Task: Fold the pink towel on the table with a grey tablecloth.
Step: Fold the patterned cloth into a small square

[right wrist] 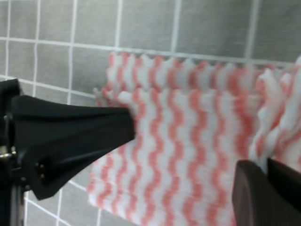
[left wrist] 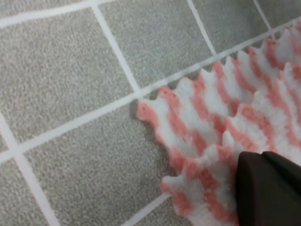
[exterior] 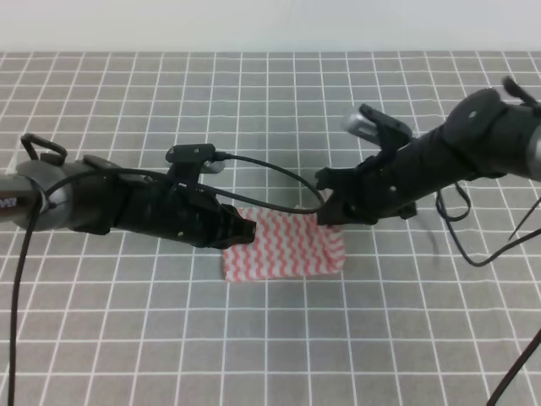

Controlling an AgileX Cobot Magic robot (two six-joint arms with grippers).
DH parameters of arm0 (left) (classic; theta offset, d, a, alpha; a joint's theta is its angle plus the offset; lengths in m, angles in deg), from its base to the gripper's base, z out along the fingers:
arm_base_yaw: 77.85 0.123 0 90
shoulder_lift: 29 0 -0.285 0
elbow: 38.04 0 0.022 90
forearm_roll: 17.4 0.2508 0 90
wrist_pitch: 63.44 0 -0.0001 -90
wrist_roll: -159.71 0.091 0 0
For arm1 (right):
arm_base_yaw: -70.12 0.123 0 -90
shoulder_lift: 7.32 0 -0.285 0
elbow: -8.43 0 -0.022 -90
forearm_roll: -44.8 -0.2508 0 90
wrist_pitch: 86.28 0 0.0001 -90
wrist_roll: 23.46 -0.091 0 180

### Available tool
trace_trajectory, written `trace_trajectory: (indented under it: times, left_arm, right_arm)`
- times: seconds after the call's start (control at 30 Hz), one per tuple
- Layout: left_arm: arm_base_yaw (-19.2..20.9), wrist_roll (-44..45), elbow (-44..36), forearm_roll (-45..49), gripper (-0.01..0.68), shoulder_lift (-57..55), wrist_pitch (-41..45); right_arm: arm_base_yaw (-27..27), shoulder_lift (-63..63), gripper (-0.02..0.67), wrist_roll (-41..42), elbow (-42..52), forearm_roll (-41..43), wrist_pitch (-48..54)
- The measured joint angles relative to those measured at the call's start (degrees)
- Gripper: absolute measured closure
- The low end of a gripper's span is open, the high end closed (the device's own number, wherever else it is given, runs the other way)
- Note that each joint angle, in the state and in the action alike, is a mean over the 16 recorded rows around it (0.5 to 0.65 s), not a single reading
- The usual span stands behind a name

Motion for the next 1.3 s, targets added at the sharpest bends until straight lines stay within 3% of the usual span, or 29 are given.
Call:
trace_trajectory:
  times: [0.47,0.83,1.3]
  left_arm:
    - [0.36,1.15,-0.21,0.58,0.677,3.07,1.28]
    - [4.13,0.04,-0.47,0.95,0.676,7.6,7.3]
    - [5.72,3.61,-0.89,-4.5,0.676,1.91,10.31]
  right_arm:
    - [1.54,0.3,0.662,0.2,-0.42,-0.38,-1.6]
    - [1.54,0.31,0.663,0.1,-0.49,-0.21,-1.52]
    - [1.51,0.48,0.662,0.06,-0.49,-0.21,-1.62]
